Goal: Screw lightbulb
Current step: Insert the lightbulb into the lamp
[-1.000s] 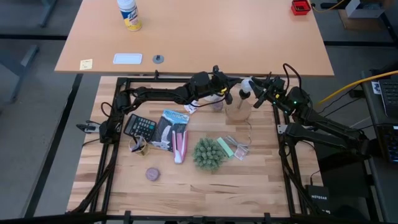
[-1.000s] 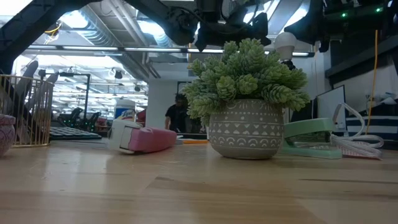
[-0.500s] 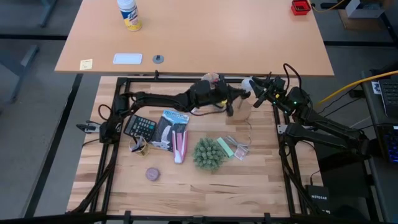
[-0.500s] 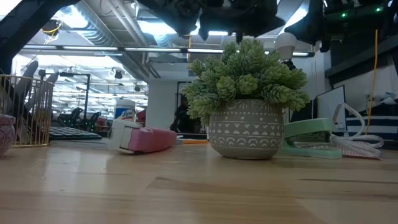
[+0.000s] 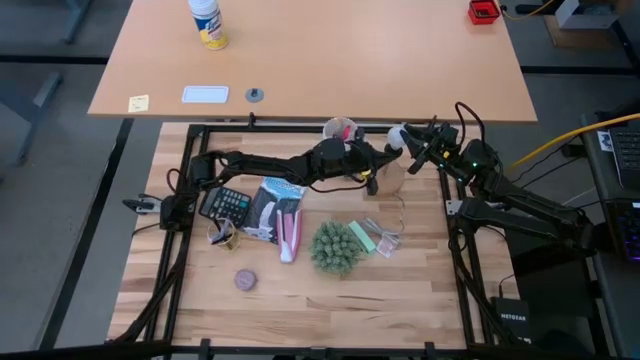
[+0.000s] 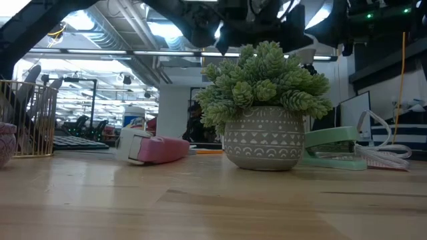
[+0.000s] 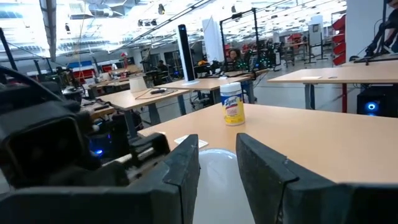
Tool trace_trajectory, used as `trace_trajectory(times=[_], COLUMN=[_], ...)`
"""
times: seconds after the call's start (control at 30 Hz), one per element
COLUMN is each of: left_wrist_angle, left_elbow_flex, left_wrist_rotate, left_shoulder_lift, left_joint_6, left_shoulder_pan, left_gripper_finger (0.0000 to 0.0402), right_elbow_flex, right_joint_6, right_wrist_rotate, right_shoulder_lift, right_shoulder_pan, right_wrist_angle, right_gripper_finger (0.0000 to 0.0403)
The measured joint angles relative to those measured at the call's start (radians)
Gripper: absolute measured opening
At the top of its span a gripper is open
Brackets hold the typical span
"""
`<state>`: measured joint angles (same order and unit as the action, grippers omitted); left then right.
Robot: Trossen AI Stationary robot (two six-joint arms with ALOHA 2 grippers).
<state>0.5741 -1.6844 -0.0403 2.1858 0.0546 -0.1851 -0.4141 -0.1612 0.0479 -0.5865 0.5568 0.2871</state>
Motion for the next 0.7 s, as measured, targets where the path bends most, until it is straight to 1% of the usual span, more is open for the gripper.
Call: trace_trajectory(times=[0.3, 0.47, 0.7], left_wrist_angle=[0.050, 0.047, 0.048], left_elbow_flex=[0.000, 0.000, 0.000], left_wrist_rotate=[-0.030, -0.103, -0.146], left_shoulder_lift=[0.001, 0.000, 0.000], left_joint_6=[-0.002, 0.021, 0.028], left_shoulder_pan=[-0.017, -0.016, -0.030], left_gripper_finger=[0.0000, 0.0000, 0.0000], right_elbow_flex=[0.000, 0.000, 0.000], right_joint_6=[0.000, 0.000, 0.000], right_wrist_rotate=[-0.006, -0.005, 0.002], right_shoulder_lift=[0.000, 0.001, 0.001], right_shoulder_pan=[0.000, 0.000, 0.001], right_wrist_angle=[-0.001, -0.005, -0.011], right_gripper_finger=[0.0113, 0.0113, 0.0113])
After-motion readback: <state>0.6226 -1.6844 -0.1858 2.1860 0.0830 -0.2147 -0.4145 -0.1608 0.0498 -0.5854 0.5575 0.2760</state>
